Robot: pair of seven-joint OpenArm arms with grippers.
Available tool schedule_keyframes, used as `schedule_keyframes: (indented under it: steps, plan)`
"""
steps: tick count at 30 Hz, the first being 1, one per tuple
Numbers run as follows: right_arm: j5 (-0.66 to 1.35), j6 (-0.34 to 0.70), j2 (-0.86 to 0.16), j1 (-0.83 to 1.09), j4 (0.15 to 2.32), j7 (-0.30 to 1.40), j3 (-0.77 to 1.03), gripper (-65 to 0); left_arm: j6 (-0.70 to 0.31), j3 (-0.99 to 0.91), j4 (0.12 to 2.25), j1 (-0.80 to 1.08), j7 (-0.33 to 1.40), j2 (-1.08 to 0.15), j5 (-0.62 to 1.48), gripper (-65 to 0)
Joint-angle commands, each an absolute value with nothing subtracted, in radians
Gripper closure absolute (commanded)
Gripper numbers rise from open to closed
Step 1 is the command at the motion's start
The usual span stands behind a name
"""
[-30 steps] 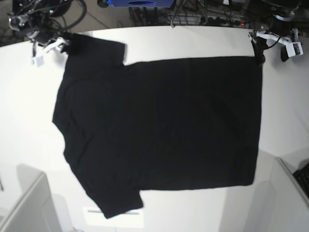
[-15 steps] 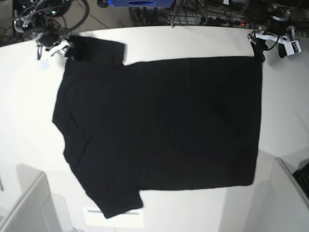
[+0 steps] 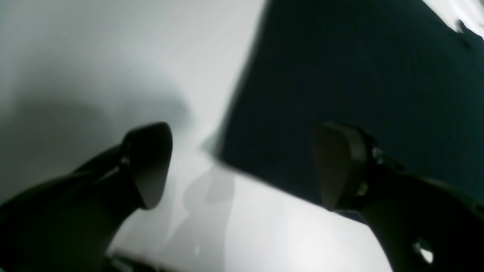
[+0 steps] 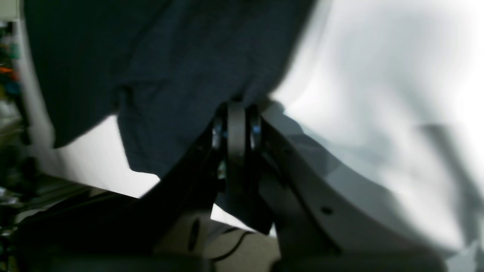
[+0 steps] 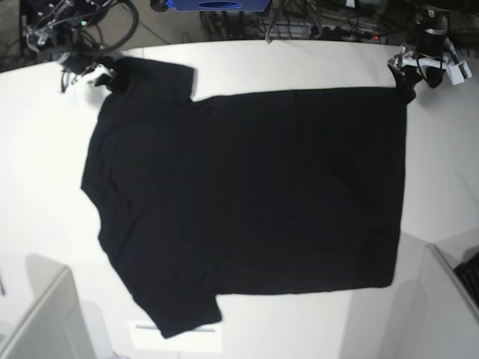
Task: Fold the T-shirt properly
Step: 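Lower both grippers and pinch the shirt's shoulder corners, then lift the shoulder corners and pull them toward the robot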
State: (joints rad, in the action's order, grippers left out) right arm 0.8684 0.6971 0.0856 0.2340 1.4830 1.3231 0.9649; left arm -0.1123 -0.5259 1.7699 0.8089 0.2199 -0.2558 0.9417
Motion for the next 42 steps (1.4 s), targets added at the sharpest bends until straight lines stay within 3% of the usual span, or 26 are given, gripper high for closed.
schedule_keyframes:
  steps: [1, 18, 23, 32, 34, 37, 42]
  plan:
    - [0.785, 0.698, 0.087, 0.239, 1.468, 1.362, 0.963, 0.0, -0.130, -0.527, 1.787, 0.806, 0.196, -0.274, 0.952, -56.1]
    - [0.785, 0.698, 0.073, 0.239, 1.461, 1.365, 0.957, 0.0, -0.130, -0.567, 1.662, 0.598, 0.542, -0.226, 0.958, -55.3]
    - [0.785, 0.698, 0.054, 0.239, 1.463, 1.365, 0.957, 0.0, -0.130, -0.567, 1.633, 0.579, 0.550, -0.206, 0.960, -40.2]
    - [0.785, 0.698, 0.051, 0.237, 1.463, 1.363, 0.955, 0.0, -0.130, -0.565, 1.584, 0.556, 0.550, -0.194, 0.961, -34.1]
    - [0.785, 0.698, 0.051, 0.236, 1.463, 1.362, 0.955, 0.0, -0.130, -0.565, 1.583, 0.555, 0.550, -0.194, 0.961, -24.5]
    - [0.783, 0.698, 0.047, 0.226, 1.463, 1.363, 0.955, 0.0, -0.130, -0.565, 1.583, 0.542, 0.550, -0.196, 0.961, -0.3]
    - [0.785, 0.698, 0.024, 0.231, 1.471, 1.365, 0.961, 0.0, -0.130, -0.568, 1.593, 0.536, 0.581, -0.197, 0.957, 0.0]
